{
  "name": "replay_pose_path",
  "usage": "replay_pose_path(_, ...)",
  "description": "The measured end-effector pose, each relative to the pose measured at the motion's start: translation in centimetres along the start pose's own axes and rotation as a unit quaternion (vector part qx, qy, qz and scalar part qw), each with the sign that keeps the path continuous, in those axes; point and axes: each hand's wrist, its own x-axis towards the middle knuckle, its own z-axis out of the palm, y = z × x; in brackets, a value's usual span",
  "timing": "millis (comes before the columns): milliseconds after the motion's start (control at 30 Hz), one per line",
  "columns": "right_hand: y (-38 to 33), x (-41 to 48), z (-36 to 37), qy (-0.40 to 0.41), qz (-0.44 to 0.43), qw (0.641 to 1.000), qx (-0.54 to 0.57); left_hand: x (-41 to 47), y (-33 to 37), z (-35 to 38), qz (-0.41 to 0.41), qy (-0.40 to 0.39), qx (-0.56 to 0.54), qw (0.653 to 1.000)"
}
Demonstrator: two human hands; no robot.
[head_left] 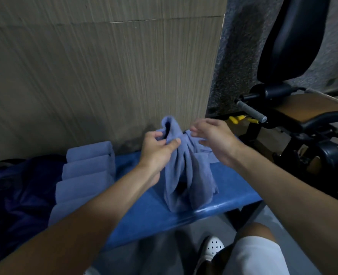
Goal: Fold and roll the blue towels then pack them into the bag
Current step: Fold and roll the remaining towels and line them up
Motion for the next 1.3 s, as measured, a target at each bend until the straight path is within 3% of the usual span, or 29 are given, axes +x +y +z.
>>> replay_pose_path(67, 2.7, -0.2, -0.7, 0.031, 0.067, 0.996, -0.056, 0.6, 0.5, -0.9, 0.004, 0.019, 0.030, 0.999)
replay_pose_path(167, 7.5, -0.9, -0.9, 0.013, 0.195, 0.974, -0.115, 1.3, 1.4, -2.3, 0.039, -0.003, 0.080, 0.996)
replay_pose_path(267, 10.7, -1.8, 0.2, 0.028, 0.253, 0.957, -0.135, 1.4, 2.6, -3.6, 0.079, -0.030, 0.082, 0.993)
replay_pose_path(400, 11.5, -2.9, 1.7, -0.017, 0.377, 0.924, 0.069, 1.1, 4.7, -4.8, 0.083, -0.063, 0.022, 0.994)
replay_pose_path(467, 11.4, -3.0, 2.0, -0.053, 0.396, 0.905, 0.144, 1.1, 5.6, -5.4, 0.074, -0.063, -0.010, 0.995)
replay_pose_path(600, 10.7, -2.5, 2.8, -0.078, 0.370, 0.906, 0.191, 1.3, 7.0, -6.9, 0.076, -0.052, 0.011, 0.996)
replay_pose_path(700, 9.1, -1.6, 1.9, -0.055, 0.264, 0.920, 0.284, 1.9, 7.6, -8.4, 0.114, 0.004, 0.119, 0.986)
replay_pose_path(867, 6.3, -0.7, -1.2, -0.071, 0.168, 0.961, 0.206, 2.1, 7.8, -11.2, 0.147, 0.038, 0.264, 0.952)
replay_pose_path(1200, 0.2, -0.7, -2.8, -0.019, 0.060, 0.992, 0.112, 1.8, 7.9, -13.7, 0.138, 0.143, 0.199, 0.960)
replay_pose_path(1300, -0.6, -0.5, -3.1, 0.036, 0.045, 0.983, 0.176, 1.9, 7.8, -14.2, 0.126, 0.169, 0.156, 0.965)
